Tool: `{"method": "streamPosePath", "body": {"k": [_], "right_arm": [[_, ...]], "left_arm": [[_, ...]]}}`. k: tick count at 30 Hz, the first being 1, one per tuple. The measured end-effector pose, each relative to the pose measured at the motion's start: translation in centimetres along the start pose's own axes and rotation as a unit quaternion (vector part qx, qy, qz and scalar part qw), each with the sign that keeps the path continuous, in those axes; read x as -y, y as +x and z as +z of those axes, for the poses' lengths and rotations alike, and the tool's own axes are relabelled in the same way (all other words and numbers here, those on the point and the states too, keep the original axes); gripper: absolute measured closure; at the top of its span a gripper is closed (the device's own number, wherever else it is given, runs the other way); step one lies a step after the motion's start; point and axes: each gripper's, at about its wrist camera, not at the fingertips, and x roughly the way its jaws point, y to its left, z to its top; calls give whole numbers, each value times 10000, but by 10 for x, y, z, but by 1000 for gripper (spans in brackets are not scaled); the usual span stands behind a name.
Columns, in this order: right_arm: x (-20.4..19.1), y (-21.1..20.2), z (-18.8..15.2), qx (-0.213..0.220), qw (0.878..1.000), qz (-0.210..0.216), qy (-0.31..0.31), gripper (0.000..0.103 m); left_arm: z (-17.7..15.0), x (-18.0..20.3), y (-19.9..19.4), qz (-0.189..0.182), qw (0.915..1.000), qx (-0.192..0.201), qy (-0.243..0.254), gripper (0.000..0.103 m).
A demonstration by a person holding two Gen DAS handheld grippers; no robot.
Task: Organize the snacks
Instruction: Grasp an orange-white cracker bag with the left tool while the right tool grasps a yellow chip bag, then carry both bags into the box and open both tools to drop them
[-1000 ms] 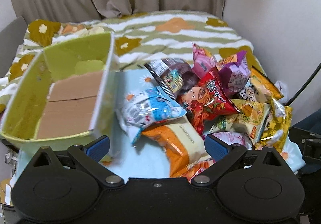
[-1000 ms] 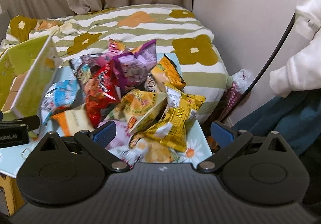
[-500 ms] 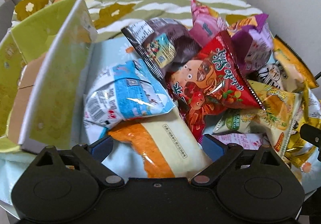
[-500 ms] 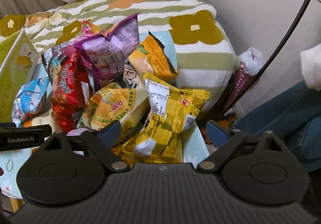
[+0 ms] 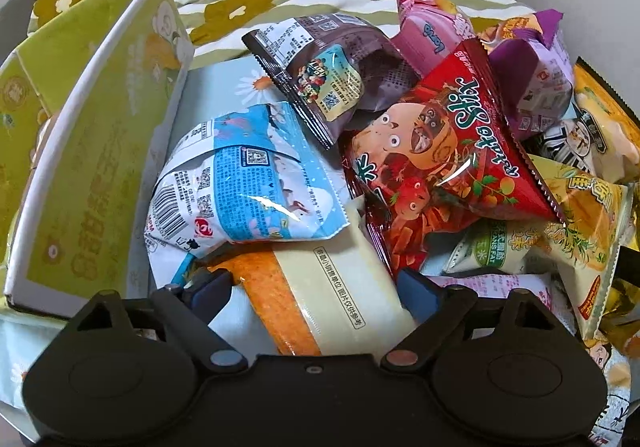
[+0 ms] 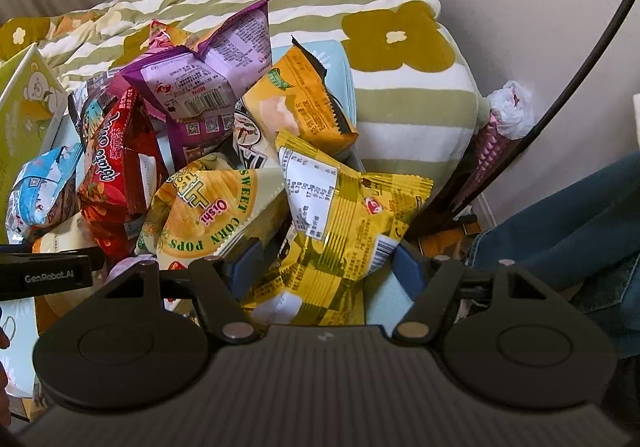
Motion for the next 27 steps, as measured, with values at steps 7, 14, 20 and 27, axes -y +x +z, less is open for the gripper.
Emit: {"method": "streamPosePath", "body": {"k": [7, 14, 20, 27], "right_arm": [[-3, 4, -1, -25, 10000, -14, -55, 37], [1, 1, -4, 46, 10000, -1, -26, 43], [3, -1, -6, 101, 9999, 25, -14, 44], [7, -14, -3, 245, 9997, 7, -7, 47]], "left_arm": [[-7, -7, -4, -260, 9995, 33, -185, 25], [-12, -10, -9, -333, 9992, 121, -176, 33], [-15, -3, -12, -272, 9993, 209, -125, 36], [-16, -5, -29, -311, 9988, 330, -178, 38]]}}
